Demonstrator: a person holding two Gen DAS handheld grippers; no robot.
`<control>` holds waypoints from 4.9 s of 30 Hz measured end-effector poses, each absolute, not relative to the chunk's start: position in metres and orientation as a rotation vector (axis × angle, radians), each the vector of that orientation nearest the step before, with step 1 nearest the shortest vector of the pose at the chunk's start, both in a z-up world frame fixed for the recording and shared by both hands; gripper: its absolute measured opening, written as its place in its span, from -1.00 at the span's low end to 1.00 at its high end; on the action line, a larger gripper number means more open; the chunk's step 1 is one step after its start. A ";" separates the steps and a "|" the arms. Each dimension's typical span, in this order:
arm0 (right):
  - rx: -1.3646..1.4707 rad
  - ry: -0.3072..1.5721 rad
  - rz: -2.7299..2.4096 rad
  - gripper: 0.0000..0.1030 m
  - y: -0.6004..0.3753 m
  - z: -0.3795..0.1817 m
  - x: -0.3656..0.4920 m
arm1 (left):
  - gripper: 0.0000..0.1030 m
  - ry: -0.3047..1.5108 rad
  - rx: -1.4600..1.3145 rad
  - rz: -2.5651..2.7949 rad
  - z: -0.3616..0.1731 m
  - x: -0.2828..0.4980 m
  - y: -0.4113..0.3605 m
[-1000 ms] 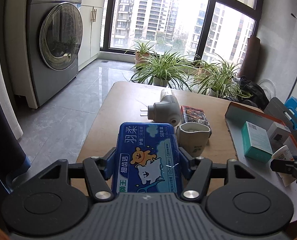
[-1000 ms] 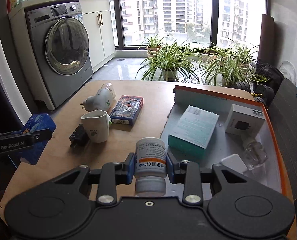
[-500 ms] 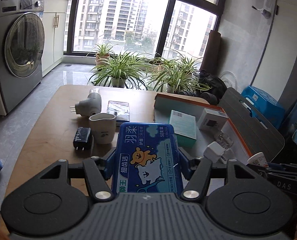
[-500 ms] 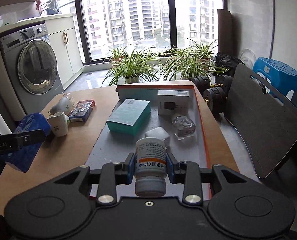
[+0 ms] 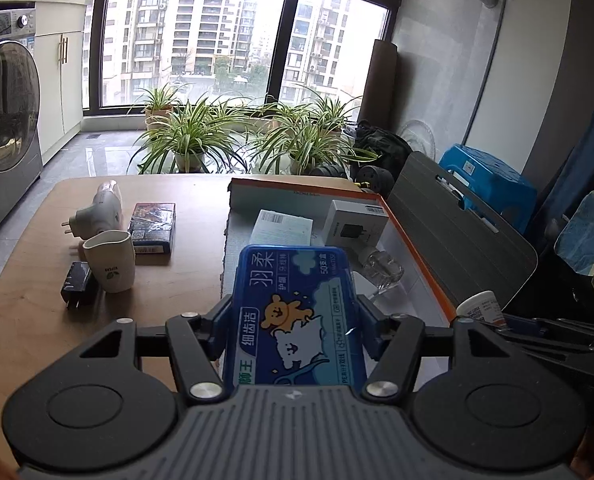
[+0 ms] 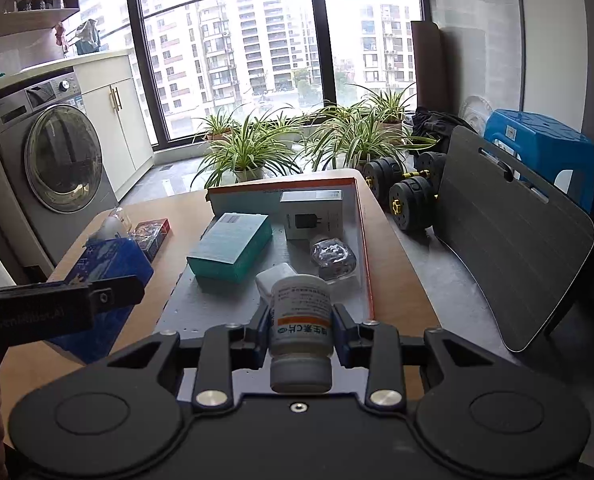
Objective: Organize rigid objects
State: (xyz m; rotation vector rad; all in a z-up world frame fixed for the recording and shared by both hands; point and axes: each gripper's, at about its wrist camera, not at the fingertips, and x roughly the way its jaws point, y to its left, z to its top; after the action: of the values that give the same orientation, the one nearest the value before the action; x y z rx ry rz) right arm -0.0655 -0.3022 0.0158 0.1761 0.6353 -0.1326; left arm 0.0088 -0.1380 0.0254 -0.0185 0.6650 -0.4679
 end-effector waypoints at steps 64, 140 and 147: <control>0.130 0.651 -0.092 -0.22 -0.285 0.024 -0.053 | 0.23 0.675 -0.028 -0.443 0.033 0.005 -0.135; 0.133 0.689 -0.094 -0.22 -0.283 -0.003 -0.049 | 0.23 0.718 -0.032 -0.446 0.013 0.011 -0.136; 0.133 0.698 -0.093 -0.22 -0.282 -0.002 -0.046 | 0.23 0.726 -0.029 -0.447 0.011 0.014 -0.136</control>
State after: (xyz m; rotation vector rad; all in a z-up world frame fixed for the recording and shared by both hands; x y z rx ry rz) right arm -0.0456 -0.2819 -0.0017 0.1326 0.6980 -0.0927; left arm 0.0142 -0.1360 0.0111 -0.0286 0.7263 -0.4467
